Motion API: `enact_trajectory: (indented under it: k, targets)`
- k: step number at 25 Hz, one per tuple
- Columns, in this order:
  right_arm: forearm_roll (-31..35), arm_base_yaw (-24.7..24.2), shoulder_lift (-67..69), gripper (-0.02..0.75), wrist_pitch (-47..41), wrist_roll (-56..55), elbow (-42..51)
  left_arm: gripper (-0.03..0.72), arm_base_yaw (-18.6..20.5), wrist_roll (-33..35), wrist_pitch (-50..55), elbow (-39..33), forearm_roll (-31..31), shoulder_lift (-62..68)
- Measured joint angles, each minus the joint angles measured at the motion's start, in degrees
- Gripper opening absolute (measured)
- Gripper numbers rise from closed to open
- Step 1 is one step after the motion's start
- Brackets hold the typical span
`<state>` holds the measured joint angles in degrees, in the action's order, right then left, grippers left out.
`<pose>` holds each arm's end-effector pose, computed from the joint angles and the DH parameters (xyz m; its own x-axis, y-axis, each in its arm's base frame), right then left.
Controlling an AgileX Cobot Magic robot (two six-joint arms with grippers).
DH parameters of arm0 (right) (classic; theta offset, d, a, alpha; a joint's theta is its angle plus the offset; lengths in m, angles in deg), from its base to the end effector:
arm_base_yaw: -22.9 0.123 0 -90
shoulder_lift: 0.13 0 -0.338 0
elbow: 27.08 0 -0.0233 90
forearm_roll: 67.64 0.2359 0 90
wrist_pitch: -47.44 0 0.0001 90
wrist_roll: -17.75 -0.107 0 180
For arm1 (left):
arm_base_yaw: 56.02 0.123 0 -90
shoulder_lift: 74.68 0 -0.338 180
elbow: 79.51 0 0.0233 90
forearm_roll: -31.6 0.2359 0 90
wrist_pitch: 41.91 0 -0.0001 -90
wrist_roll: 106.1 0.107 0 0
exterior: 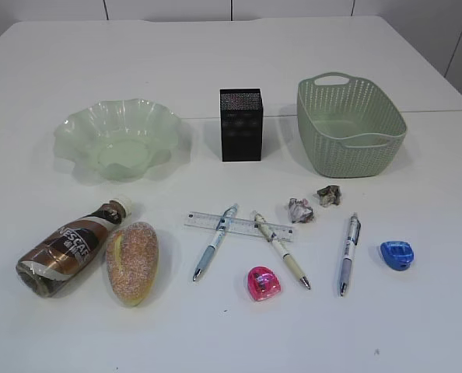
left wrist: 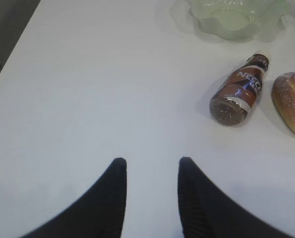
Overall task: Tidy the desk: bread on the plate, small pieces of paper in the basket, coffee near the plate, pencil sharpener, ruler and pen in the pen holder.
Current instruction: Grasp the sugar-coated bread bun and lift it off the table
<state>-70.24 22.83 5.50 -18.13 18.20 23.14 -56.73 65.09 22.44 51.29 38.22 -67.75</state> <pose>-0.0630 -0.0043 0.2521 -0.5218 -0.0260 -0.8527 0.0226 0.9988 -0.0442 -0.0607 0.0119 0.2608 -0.4942 -0.0967 -0.8639 -0.1292 0.9909 -0.0370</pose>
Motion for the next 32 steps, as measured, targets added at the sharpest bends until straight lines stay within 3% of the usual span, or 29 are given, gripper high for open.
enact_trajectory:
  k: [32]
  targets:
    - [0.0, 0.0, 0.0, 0.416, 0.1, 0.0, 0.0, 0.239, 0.0, 0.0, 0.0, 0.0, 0.0, 0.0]
